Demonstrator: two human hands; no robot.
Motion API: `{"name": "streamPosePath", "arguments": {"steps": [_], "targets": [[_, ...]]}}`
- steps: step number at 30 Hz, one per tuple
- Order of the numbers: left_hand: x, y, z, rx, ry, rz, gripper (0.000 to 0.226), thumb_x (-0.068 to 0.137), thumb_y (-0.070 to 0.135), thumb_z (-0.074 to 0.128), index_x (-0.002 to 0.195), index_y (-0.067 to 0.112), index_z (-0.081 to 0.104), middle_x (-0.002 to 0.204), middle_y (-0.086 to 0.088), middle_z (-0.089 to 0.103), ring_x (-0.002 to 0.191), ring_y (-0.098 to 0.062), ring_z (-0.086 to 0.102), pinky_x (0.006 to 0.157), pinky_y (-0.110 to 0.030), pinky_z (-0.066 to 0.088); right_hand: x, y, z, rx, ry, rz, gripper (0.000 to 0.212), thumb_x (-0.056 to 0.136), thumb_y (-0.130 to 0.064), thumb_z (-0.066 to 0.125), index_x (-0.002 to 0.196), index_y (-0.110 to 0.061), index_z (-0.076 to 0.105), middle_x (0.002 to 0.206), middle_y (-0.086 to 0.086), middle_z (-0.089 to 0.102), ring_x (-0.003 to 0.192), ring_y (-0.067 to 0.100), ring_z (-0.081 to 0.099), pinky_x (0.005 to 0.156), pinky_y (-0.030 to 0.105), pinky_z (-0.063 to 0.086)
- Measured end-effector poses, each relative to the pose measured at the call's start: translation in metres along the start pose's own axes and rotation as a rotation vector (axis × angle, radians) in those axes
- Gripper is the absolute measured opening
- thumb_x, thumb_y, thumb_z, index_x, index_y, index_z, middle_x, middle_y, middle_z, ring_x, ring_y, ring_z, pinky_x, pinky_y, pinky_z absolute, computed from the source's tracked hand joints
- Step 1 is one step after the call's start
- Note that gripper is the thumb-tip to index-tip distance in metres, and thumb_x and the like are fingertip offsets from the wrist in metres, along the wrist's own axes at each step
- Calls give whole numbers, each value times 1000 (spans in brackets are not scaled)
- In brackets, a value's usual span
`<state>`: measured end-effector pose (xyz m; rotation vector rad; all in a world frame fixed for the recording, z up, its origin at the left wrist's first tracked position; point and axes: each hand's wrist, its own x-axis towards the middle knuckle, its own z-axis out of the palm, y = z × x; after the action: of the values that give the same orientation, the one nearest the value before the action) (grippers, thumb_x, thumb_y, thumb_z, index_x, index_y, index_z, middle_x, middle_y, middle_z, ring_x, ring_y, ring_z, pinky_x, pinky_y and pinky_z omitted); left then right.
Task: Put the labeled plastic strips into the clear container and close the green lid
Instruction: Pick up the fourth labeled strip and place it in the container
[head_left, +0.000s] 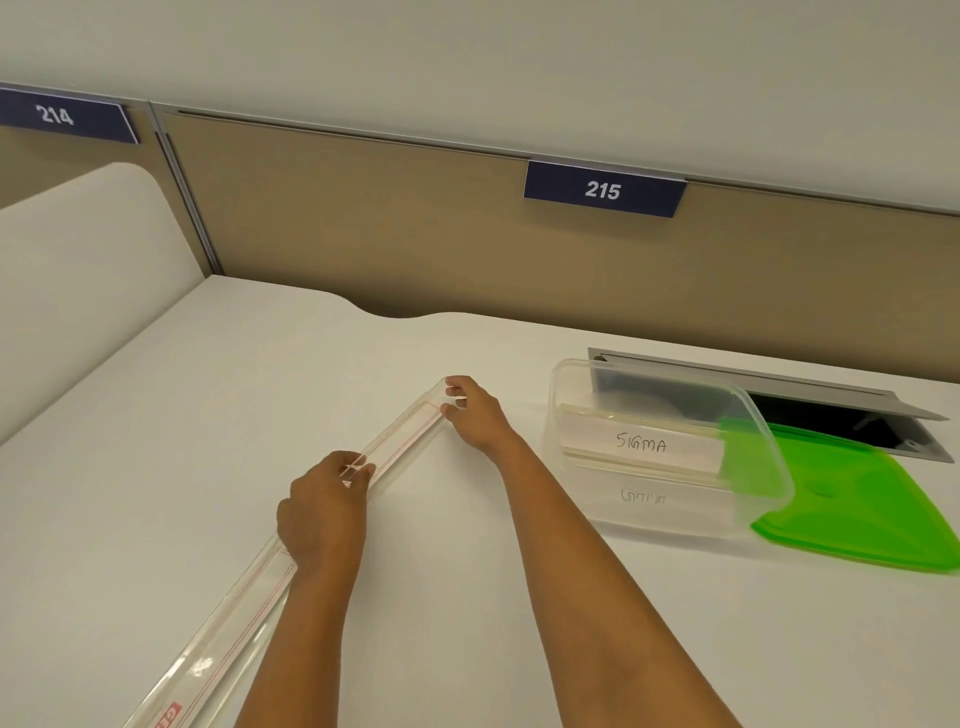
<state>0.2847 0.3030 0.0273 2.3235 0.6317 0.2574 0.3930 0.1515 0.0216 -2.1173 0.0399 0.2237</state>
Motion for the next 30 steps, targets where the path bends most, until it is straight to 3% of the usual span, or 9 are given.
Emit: {"name": "streamPosePath", "arguments": {"steps": [2,5,12,15,18,21,25,27,30], "targets": [[3,2,0,4,4,-9,20,92,30,56,103,21,70,102,-3,73,81,-26,60,68,-28,41,3,2,-1,42,40,1,39,95,-9,51,133,-7,45,133,12,53,122,25,51,101,30,40],[10,7,-3,-16,-6,-20,18,92,28,57,100,21,71,98,-4,72,73,-22,51,65,-26,36,4,5,-6,108,89,3,34,94,-9,53,128,-8,50,118,10,56,104,19,53,90,25,42],[33,42,-25,-314,30,39,17,87,22,66,102,17,73,103,-5,73,90,-23,65,77,-26,44,2,-11,-25,337,190,-22,33,96,-16,50,128,-15,50,111,4,50,97,14,48,81,24,39],[43,56,-40,-573,3,15,18,83,20,70,99,14,73,94,-6,72,64,-16,62,76,-27,53,-4,-31,-41,390,219,-72,37,94,-21,53,131,-19,46,108,4,47,98,13,47,79,21,39],[54,70,-51,-747,-26,-51,18,82,20,71,98,13,72,78,2,67,55,-9,57,65,-18,52,-16,-48,-61,357,240,-158,39,94,-24,54,131,-22,46,117,4,48,102,10,47,73,14,40],[61,85,-59,-818,-93,-109,17,81,21,73,95,14,72,74,5,64,53,-9,58,60,-14,48,-32,-54,-81,203,226,-247,34,94,-26,54,127,-23,54,133,3,41,109,7,44,80,13,40],[65,101,-65,-814,-177,-141,15,75,19,77,88,13,70,83,-2,68,58,-11,62,71,-23,50,-53,-53,-103,36,181,-299,30,90,-30,61,119,-21,63,146,4,33,137,12,32,112,30,30],[66,107,-69,-800,-244,-200,21,73,17,78,90,12,67,86,-5,68,59,-11,62,69,-26,50,-65,-51,-116,-4,153,-335,32,86,-28,67,117,-22,64,148,2,34,137,12,32,112,30,30],[62,118,-75,-748,-382,-230,25,75,15,77,95,9,63,75,-2,65,55,-11,63,56,-24,47,-79,-46,-132,-51,151,-363,37,80,-18,74,116,-22,66,137,-2,51,116,11,49,100,25,40]]}}
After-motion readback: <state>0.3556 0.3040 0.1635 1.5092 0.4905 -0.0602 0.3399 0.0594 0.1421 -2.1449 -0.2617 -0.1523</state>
